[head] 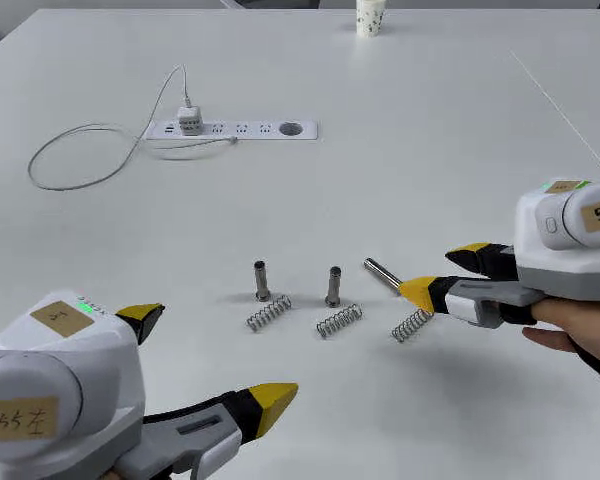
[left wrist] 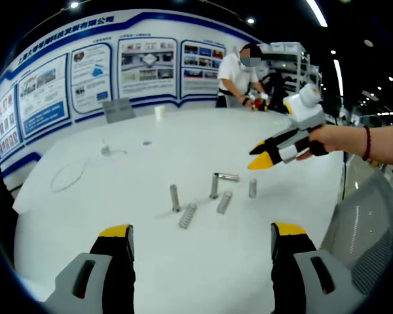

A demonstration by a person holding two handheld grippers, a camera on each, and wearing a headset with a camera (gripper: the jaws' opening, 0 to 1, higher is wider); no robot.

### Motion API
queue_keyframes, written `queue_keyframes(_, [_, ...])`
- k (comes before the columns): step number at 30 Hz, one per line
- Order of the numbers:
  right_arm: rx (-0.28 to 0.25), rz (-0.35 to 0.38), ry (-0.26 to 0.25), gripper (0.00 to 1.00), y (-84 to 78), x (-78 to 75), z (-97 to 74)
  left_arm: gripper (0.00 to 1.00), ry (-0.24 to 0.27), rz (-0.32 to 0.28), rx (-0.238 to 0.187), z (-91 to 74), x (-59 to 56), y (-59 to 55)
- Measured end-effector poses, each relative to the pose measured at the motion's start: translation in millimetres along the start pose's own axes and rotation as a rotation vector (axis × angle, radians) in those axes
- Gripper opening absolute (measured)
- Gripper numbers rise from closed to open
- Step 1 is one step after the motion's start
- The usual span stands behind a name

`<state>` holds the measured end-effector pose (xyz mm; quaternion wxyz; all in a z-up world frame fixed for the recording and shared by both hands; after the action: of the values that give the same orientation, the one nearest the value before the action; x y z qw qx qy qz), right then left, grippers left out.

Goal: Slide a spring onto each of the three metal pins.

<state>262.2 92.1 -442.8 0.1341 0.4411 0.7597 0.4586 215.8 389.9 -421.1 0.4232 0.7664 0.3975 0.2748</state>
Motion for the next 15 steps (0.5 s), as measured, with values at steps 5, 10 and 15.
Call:
queue_keyframes(5, [0.009,-0.013,0.014,0.40,5.3,-2.7,10.9,0.87,-0.002,-0.002,0.000,1.2,-1.0,-0.5])
queue_keyframes(10, [0.009,-0.014,0.022,0.34,8.4,-7.1,22.9,0.87,-0.008,-0.003,0.006,2.9,-3.1,-2.3])
queue_keyframes(15, [0.019,-0.005,0.025,0.31,8.1,-12.9,34.5,0.87,-0.013,-0.006,0.003,4.1,-5.1,-3.2])
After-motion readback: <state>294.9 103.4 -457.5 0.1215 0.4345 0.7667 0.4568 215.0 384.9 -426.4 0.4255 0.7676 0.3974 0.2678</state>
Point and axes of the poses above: the centre of the closed fingertips' face, and the gripper's own axes: z roughly forward along the fingers, x roughly to its left, y roughly out of its top, the point moved 10 cm from there along -z, roughly backward along the fingers, and after that the axes turned 14 degrees about y, right-handed, at the moved point
